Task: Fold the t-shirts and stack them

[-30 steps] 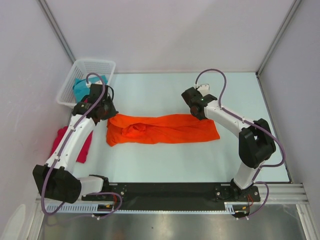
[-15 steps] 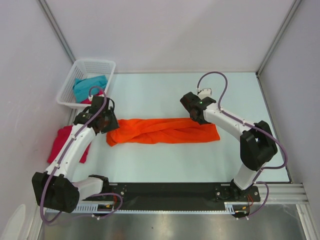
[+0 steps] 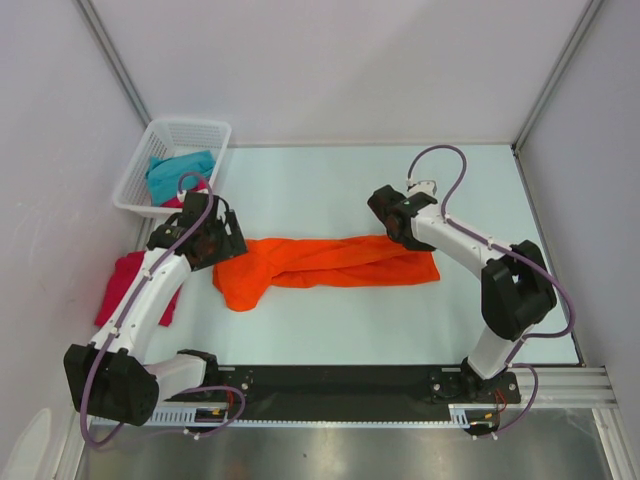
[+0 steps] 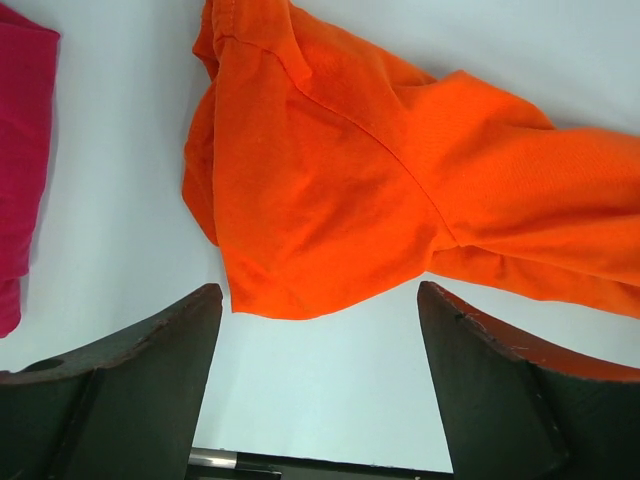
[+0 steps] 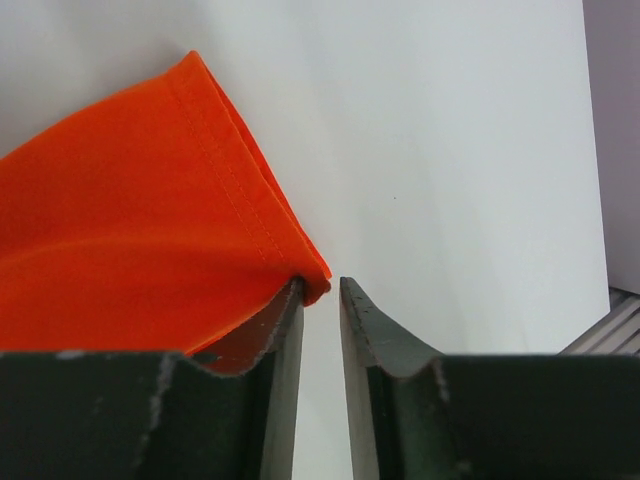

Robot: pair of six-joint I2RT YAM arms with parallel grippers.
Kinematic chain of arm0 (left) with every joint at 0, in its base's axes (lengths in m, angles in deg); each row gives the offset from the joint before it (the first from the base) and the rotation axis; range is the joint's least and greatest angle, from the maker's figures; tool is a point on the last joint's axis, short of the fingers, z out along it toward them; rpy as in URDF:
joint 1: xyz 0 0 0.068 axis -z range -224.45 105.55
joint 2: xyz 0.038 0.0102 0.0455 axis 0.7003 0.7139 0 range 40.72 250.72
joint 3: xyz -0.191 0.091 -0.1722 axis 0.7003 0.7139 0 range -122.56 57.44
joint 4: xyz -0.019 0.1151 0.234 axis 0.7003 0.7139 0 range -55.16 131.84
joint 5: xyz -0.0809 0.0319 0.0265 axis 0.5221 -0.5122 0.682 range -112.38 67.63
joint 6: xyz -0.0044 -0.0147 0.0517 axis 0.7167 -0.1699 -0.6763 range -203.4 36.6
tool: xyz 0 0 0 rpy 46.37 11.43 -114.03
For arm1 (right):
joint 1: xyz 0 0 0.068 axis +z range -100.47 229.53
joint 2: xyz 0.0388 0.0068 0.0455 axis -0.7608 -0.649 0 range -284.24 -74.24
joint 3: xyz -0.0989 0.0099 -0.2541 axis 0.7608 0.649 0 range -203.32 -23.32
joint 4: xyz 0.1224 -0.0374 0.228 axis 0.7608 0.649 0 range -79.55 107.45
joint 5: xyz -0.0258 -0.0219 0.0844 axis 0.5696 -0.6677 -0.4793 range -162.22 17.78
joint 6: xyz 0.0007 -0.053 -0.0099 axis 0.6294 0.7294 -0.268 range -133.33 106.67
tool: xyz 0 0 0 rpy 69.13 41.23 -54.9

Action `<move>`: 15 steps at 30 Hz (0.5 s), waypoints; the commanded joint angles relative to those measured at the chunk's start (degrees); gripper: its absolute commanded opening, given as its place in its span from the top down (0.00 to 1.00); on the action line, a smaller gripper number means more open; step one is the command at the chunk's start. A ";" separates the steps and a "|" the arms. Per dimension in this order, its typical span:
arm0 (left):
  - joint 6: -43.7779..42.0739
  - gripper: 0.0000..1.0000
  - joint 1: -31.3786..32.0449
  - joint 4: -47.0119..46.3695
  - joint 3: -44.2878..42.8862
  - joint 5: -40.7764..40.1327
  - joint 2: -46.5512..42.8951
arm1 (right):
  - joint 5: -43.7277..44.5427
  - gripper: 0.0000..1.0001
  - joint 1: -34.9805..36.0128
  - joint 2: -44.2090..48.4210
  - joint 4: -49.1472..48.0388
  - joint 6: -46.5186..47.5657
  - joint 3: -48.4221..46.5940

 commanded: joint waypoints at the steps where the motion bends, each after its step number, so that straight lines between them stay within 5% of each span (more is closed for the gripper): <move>1: -0.02 0.16 0.24 -0.94 -1.59 -0.01 0.07 | 3.28 0.72 1.04 0.37 2.16 -2.10 -2.74; 15: -0.10 0.14 0.24 -2.96 -0.80 0.61 1.31 | 6.44 0.71 5.26 4.15 8.58 -9.04 -1.69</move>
